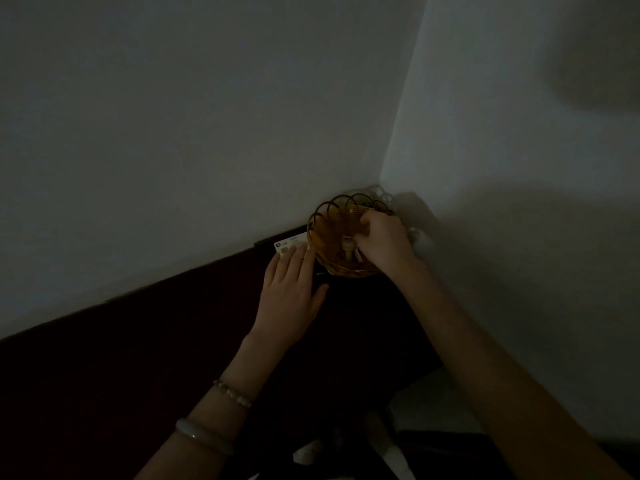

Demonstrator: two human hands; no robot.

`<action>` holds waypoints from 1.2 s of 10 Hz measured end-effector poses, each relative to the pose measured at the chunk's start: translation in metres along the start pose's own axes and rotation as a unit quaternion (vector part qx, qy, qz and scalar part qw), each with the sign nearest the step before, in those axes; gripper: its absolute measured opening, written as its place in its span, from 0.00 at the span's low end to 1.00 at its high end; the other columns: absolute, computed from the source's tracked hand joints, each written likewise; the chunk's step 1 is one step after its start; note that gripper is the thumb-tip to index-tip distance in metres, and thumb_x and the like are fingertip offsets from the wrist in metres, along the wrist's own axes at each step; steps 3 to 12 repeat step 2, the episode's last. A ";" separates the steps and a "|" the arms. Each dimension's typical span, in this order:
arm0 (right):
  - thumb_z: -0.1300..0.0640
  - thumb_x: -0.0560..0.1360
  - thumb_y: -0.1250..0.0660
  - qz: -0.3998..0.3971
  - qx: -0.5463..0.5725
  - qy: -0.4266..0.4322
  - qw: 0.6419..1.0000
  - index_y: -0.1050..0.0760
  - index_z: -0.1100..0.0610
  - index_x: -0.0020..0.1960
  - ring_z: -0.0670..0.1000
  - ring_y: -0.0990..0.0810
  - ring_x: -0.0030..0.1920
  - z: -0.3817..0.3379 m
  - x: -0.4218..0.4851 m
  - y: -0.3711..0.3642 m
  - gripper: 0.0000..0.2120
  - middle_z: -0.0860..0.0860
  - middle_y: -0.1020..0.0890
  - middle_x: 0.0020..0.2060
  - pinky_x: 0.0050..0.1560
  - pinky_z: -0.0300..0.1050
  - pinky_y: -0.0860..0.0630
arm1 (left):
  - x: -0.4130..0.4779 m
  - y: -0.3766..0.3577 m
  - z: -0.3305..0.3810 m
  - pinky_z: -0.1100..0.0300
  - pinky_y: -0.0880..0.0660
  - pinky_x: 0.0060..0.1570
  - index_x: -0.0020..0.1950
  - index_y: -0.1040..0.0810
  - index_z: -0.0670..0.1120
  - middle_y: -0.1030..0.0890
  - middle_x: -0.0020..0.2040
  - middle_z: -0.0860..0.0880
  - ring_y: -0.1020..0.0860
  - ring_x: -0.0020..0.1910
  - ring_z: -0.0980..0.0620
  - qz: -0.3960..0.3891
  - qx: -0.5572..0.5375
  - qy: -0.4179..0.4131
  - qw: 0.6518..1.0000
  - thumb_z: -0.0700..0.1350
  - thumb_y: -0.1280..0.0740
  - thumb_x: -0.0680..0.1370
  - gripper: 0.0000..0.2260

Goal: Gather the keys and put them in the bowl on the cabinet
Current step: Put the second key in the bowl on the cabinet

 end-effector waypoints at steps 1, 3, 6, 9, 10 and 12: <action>0.61 0.72 0.35 0.037 -0.066 0.033 0.997 0.25 0.63 0.54 0.61 0.22 0.50 -0.013 -0.026 0.018 0.11 0.60 0.19 0.50 0.46 0.51 0.25 | -0.004 0.009 0.002 0.44 0.42 0.69 0.69 0.35 0.37 0.30 0.68 0.38 0.34 0.69 0.40 0.019 -0.006 -0.003 1.000 0.50 0.34 0.75 0.27; 0.60 0.74 0.37 0.098 -0.132 0.074 0.984 0.29 0.63 0.60 0.61 0.25 0.55 -0.028 -0.059 0.036 0.15 0.61 0.22 0.56 0.50 0.52 0.28 | -0.008 0.026 0.006 0.44 0.41 0.69 0.69 0.35 0.37 0.29 0.68 0.38 0.33 0.68 0.40 0.059 -0.014 -0.002 0.998 0.50 0.34 0.75 0.27; 0.60 0.74 0.37 0.098 -0.132 0.074 0.984 0.29 0.63 0.60 0.61 0.25 0.55 -0.028 -0.059 0.036 0.15 0.61 0.22 0.56 0.50 0.52 0.28 | -0.008 0.026 0.006 0.44 0.41 0.69 0.69 0.35 0.37 0.29 0.68 0.38 0.33 0.68 0.40 0.059 -0.014 -0.002 0.998 0.50 0.34 0.75 0.27; 0.60 0.74 0.37 0.098 -0.132 0.074 0.984 0.29 0.63 0.60 0.61 0.25 0.55 -0.028 -0.059 0.036 0.15 0.61 0.22 0.56 0.50 0.52 0.28 | -0.008 0.026 0.006 0.44 0.41 0.69 0.69 0.35 0.37 0.29 0.68 0.38 0.33 0.68 0.40 0.059 -0.014 -0.002 0.998 0.50 0.34 0.75 0.27; 0.60 0.74 0.37 0.098 -0.132 0.074 0.984 0.29 0.63 0.60 0.61 0.25 0.55 -0.028 -0.059 0.036 0.15 0.61 0.22 0.56 0.50 0.52 0.28 | -0.008 0.026 0.006 0.44 0.41 0.69 0.69 0.35 0.37 0.29 0.68 0.38 0.33 0.68 0.40 0.059 -0.014 -0.002 0.998 0.50 0.34 0.75 0.27; 0.60 0.74 0.37 0.098 -0.132 0.074 0.984 0.29 0.63 0.60 0.61 0.25 0.55 -0.028 -0.059 0.036 0.15 0.61 0.22 0.56 0.50 0.52 0.28 | -0.008 0.026 0.006 0.44 0.41 0.69 0.69 0.35 0.37 0.29 0.68 0.38 0.33 0.68 0.40 0.059 -0.014 -0.002 0.998 0.50 0.34 0.75 0.27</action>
Point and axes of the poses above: each hand's wrist, its own x-axis towards the middle knuckle, its own y-axis out of the back of the hand, z = x × y, the point moved 7 cm from there along x, towards the middle knuckle
